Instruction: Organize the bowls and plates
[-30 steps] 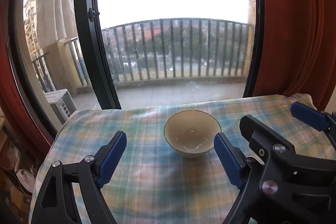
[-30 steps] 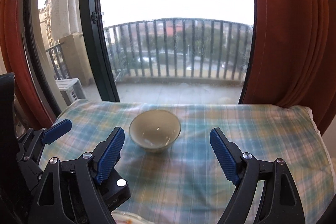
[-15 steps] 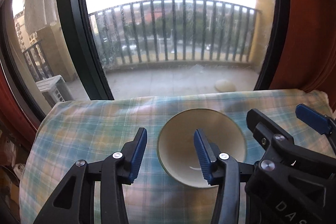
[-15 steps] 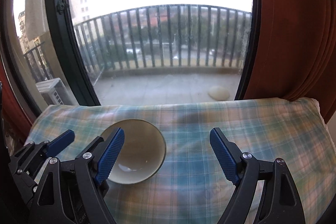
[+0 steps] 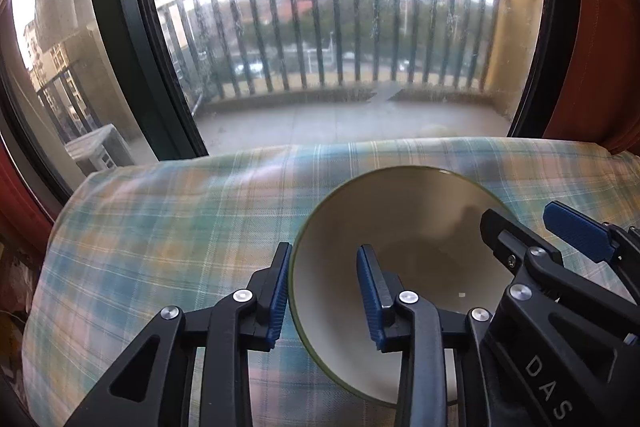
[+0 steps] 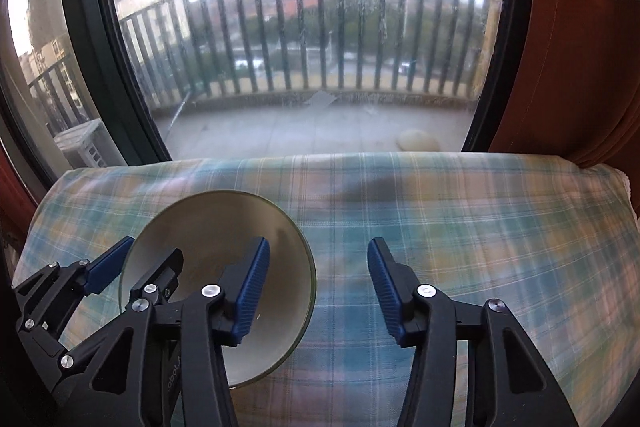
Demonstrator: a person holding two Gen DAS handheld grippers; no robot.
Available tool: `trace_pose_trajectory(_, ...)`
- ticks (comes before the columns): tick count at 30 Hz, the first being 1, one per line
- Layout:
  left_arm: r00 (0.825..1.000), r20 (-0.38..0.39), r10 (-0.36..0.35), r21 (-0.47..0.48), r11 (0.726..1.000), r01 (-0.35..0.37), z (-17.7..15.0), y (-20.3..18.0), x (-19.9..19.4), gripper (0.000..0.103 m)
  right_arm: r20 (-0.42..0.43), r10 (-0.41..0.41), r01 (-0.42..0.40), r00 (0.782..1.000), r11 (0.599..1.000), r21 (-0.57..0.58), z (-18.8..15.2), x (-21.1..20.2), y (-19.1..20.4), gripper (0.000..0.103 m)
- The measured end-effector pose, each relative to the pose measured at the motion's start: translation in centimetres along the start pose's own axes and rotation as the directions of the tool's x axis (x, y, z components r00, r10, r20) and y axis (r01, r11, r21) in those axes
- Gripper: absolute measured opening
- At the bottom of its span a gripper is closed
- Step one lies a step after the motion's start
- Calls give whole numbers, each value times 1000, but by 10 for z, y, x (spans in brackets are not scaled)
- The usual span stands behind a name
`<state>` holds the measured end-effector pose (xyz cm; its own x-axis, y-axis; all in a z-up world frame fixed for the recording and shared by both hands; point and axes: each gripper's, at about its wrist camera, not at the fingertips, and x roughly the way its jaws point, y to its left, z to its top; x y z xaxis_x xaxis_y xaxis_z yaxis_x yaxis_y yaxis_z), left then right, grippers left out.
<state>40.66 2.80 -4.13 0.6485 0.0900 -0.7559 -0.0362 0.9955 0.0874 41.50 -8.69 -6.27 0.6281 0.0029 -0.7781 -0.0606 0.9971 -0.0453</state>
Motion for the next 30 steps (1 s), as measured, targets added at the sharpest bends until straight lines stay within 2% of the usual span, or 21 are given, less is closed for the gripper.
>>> trace_pose_trajectory(5,1000,-2,21,5,1000,-21,-2,0,5,25,-30,20,-20,999,1000,4,-4,9,3,41)
trace_pose_trajectory(7,1000,-8,22,10,1000,-22,-3,-1,7,25,-37,5,-5,999,1000,0,-4,9,4,39)
trace_pose_trajectory(11,1000,-11,21,13,1000,-21,-5,-3,10,24,-56,29,-30,998,999,-13,-5,13,9,22)
trace_pose_trajectory(24,999,-48,-6,-22,1000,5,-12,0,-2,24,-79,10,-12,997,1000,-23,-8,1,12,21)
trace_pose_trajectory(30,1000,-25,-15,-34,999,14,-19,9,-25,24,-58,6,-8,998,999,-40,-14,-21,19,21)
